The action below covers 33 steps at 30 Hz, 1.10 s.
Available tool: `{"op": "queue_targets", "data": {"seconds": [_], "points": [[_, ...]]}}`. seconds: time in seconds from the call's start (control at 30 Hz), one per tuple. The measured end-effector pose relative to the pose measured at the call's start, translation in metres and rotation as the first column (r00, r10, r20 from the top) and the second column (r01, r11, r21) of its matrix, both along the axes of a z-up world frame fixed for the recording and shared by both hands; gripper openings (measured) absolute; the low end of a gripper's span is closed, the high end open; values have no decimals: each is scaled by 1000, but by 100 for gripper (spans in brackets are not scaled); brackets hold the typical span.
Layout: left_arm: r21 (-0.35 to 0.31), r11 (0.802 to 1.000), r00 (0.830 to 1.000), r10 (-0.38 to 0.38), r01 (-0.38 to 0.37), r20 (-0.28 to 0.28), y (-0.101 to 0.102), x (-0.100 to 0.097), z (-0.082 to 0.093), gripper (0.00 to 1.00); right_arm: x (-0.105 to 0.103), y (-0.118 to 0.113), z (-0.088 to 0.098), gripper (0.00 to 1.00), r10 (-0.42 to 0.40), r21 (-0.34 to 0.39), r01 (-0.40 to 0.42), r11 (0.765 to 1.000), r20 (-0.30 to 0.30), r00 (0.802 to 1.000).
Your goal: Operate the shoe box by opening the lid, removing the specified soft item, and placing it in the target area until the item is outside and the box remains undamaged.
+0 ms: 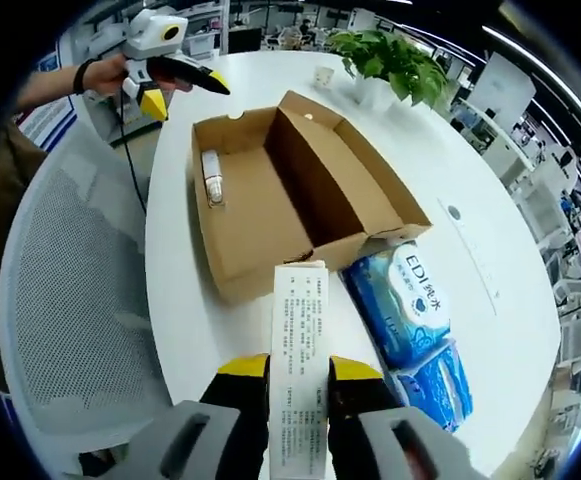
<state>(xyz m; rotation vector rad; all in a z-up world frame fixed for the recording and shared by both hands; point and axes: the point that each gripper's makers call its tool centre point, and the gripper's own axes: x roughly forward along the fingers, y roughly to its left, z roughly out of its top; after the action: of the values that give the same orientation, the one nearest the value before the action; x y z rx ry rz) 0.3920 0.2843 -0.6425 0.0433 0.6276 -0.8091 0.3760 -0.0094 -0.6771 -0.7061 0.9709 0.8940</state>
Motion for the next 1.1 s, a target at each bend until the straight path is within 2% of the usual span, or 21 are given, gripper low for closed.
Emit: {"op": "queue_targets", "data": {"seconds": [0.23,0.57,0.73,1.1], "points": [[-7,1000,1000,6,-6,-14,-5,3,1,75,18,-28,6,17,-6,-33,6,999,14,1000],[-6,1000,999,29,-29,-16,-6,6,4,75,68,-73,22,17,-18,-69,21,997,52,999],[0,999,999,41,-41,-18,-5,7,5,75,91,-84,21,17,-6,-89,12,996,62,998],[0,996,995,91,-91,-28,5,8,3,75,134,-108,7,17,34,-146,-26,989,50,998]]}}
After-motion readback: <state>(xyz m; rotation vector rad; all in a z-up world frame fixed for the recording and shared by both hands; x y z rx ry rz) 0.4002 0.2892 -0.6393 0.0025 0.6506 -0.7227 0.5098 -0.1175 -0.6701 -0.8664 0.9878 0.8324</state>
